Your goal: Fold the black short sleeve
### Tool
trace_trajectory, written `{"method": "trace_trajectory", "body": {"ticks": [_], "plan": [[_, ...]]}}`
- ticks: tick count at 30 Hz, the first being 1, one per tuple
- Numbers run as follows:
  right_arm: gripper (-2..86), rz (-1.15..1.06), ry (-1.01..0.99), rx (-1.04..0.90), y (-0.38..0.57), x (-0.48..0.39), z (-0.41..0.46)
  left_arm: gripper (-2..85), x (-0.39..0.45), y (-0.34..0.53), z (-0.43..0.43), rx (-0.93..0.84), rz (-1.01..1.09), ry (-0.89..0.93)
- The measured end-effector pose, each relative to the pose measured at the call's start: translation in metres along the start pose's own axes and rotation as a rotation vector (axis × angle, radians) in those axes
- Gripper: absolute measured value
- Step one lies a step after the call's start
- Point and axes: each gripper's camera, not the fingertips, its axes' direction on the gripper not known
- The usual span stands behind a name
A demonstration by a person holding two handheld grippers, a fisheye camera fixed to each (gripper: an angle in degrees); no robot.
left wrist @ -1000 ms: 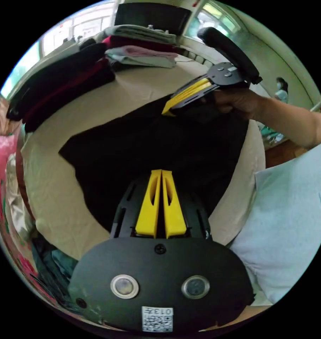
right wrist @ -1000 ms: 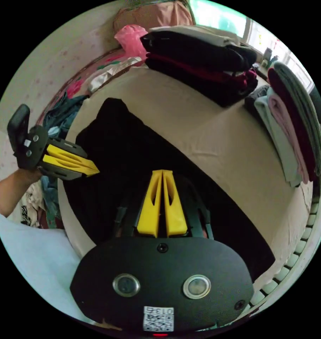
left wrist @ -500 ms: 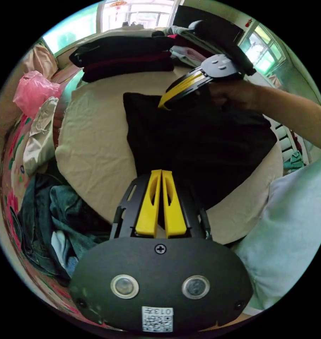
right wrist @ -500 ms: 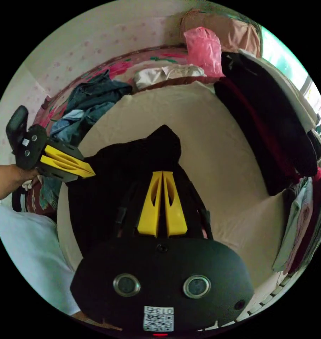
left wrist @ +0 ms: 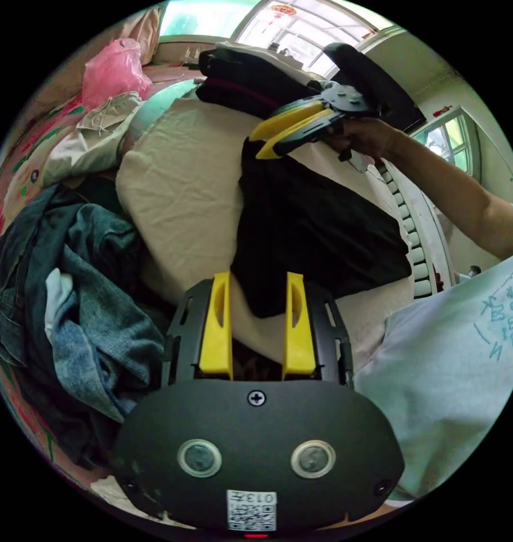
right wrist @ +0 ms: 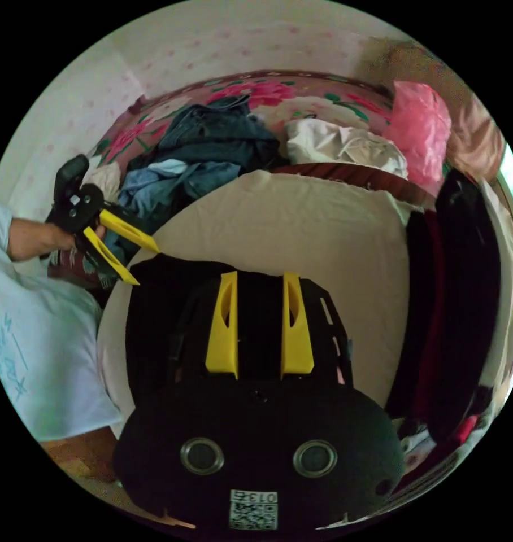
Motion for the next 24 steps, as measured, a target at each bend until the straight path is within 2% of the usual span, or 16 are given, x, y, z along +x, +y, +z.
{"method": "trace_trajectory", "body": {"ticks": [5, 10, 13, 15, 19, 24], "plan": [[12.9, -0.248, 0.025, -0.116, -0.020, -0.015, 0.015, 12.6, 0.019, -0.002, -0.004, -0.021, 0.027, -0.046], [11.7, -0.288, -0.003, -0.188, -0.024, -0.014, 0.021, 7.9, 0.038, -0.008, -0.008, -0.060, -0.017, -0.080], [8.2, -0.314, -0.015, -0.221, -0.021, -0.022, 0.018, 6.2, 0.058, -0.013, -0.008, -0.089, -0.012, -0.147], [6.5, -0.365, 0.060, -0.238, -0.014, -0.041, 0.015, 5.5, 0.069, -0.017, -0.009, -0.099, -0.017, -0.168], [5.4, -0.398, 0.181, -0.198, 0.006, -0.066, 0.006, 3.7, 0.097, -0.021, -0.021, -0.075, -0.019, -0.186], [5.1, -0.315, 0.232, -0.007, 0.062, -0.081, -0.040, 2.8, 0.138, -0.026, -0.043, -0.005, 0.018, -0.161]]}}
